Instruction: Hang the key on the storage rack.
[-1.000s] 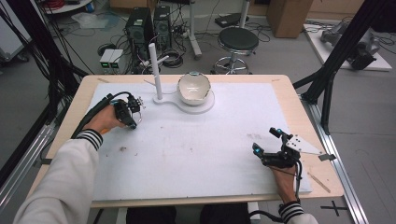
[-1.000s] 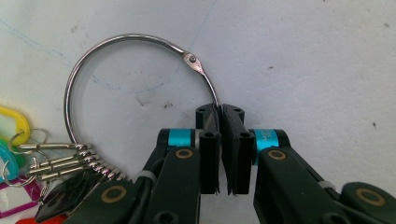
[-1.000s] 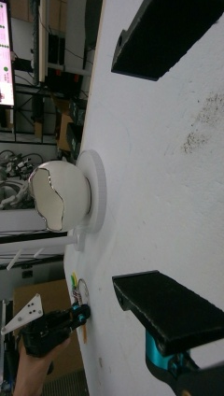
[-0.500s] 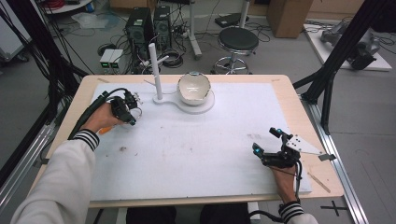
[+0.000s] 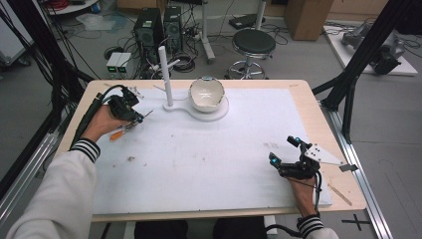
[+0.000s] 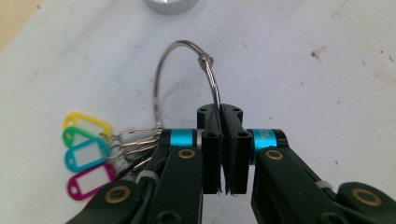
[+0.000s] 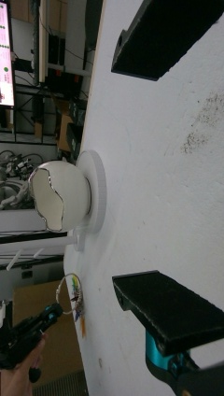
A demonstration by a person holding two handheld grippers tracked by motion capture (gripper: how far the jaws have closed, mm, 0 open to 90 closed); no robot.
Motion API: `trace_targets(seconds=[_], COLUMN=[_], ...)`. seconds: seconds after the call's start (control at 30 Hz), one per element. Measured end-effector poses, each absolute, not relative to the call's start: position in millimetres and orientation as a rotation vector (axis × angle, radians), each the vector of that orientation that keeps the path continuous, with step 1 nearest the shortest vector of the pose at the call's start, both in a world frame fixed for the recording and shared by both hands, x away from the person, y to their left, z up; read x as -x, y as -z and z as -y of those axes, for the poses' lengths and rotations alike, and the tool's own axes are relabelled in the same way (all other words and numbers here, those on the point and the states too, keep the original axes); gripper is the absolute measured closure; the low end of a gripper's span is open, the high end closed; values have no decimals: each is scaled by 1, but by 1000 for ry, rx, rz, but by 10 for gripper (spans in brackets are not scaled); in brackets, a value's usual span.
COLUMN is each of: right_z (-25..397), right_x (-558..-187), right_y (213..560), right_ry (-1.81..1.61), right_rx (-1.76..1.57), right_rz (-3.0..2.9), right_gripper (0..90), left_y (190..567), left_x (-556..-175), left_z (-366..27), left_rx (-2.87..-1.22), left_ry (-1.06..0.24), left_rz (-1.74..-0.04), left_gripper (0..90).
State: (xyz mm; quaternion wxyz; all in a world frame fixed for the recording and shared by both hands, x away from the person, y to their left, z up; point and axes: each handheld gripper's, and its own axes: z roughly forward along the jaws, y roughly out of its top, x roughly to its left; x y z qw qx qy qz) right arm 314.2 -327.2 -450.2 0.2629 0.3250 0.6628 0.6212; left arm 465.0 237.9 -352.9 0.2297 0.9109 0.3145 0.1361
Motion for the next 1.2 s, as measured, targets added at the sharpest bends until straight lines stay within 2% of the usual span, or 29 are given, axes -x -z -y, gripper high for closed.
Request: trace_targets(seconds=[1.03,1.2], right_z=[327,327], right_x=[-314,-314], right_y=[450,450], right_ry=[-1677,-1679], right_rx=[-874,-874], right_rz=[-1794,-1791], right_gripper=[10,10], left_y=[314,305], left_x=[-455,-455], left_z=[-246,-242], left_rx=[-2131,-2113], left_ry=[-413,-424], left_rz=[-717,-693], left_gripper=[877,877])
